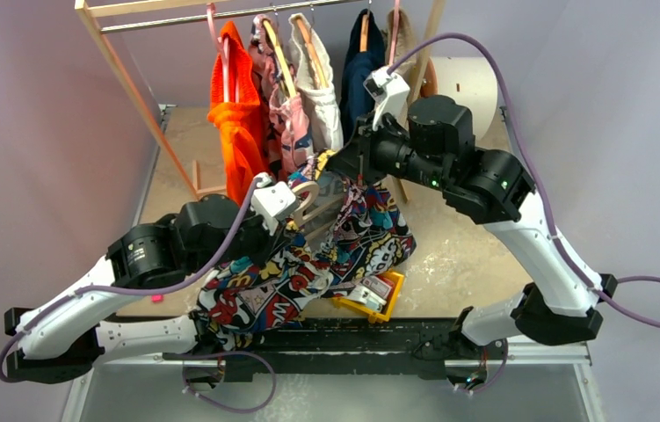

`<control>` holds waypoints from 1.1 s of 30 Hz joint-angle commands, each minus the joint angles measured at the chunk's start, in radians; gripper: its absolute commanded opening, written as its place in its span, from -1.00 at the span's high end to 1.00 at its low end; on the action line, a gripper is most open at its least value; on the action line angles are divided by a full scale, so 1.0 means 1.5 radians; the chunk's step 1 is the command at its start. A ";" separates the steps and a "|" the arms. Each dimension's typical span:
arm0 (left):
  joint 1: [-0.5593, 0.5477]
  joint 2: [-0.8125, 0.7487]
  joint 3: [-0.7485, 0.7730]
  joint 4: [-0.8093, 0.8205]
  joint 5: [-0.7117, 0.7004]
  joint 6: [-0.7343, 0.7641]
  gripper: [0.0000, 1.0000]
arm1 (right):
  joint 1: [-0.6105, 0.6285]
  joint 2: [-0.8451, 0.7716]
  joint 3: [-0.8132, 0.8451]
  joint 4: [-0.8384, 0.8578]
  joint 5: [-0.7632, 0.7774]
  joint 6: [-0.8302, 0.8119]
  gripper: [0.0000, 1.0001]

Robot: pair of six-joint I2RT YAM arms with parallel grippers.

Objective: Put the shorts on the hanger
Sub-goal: Hang the shorts on the hanger.

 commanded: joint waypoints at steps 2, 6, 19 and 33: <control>-0.001 -0.016 0.000 0.117 0.055 0.011 1.00 | -0.002 0.006 0.012 0.142 -0.112 0.074 1.00; 0.000 -0.020 -0.001 0.159 0.102 0.011 1.00 | -0.002 0.026 0.066 0.178 -0.102 0.092 1.00; -0.001 -0.087 -0.021 0.222 0.080 0.002 1.00 | -0.001 -0.005 -0.082 0.199 -0.214 0.068 0.42; -0.001 -0.117 -0.064 0.253 0.153 -0.031 1.00 | -0.001 -0.141 -0.140 0.195 -0.194 -0.133 -0.69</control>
